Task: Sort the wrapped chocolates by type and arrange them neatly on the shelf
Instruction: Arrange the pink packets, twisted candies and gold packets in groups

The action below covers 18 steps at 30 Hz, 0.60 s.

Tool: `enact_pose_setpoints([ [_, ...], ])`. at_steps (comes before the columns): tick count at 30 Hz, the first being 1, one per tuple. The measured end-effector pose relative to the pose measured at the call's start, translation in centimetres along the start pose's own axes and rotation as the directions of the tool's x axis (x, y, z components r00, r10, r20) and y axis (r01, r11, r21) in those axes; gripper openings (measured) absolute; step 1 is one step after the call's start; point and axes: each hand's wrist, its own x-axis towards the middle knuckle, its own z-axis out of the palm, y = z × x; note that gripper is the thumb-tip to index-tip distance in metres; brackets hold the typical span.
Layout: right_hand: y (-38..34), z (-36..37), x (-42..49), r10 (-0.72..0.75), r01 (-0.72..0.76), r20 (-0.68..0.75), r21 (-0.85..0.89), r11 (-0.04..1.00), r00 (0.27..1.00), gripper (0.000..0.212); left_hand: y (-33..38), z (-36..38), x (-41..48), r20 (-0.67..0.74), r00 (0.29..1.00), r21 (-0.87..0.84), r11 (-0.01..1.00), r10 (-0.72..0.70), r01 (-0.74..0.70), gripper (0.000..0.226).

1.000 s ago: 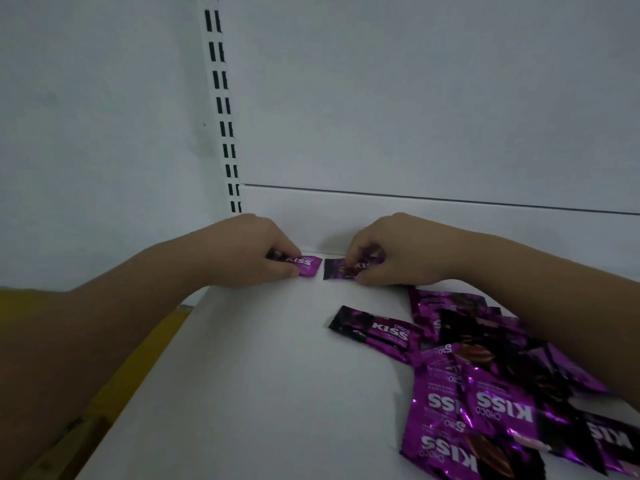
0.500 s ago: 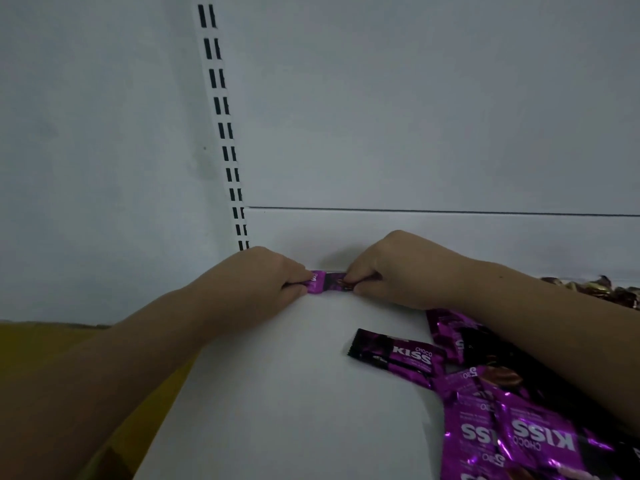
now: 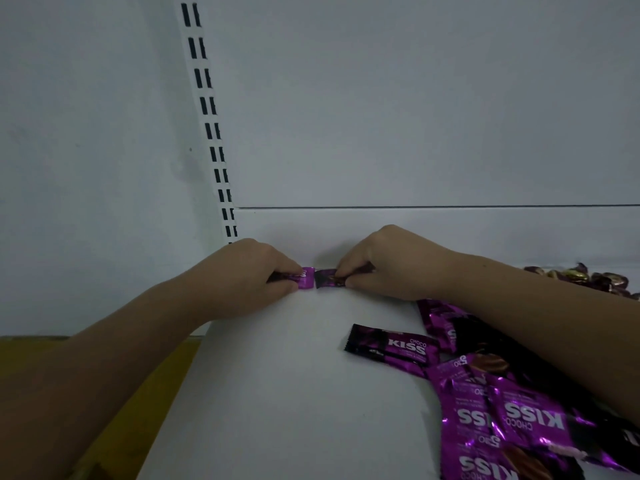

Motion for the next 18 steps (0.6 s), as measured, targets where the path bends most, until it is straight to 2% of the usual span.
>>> enact_pose_setpoints([
  [7,0.17,-0.25,-0.09,0.023,-0.021,-0.054,0.036,0.999,0.998,0.02,0.22,-0.49,0.46,0.025,0.999,-0.055,0.998,-0.033,0.035,0.024],
  [18,0.08,-0.76,0.21,0.049,-0.049,0.009,0.031,0.998,0.999,0.02,0.43,-0.72,0.5,0.031,0.995,-0.085,0.992,-0.095,0.097,0.024],
])
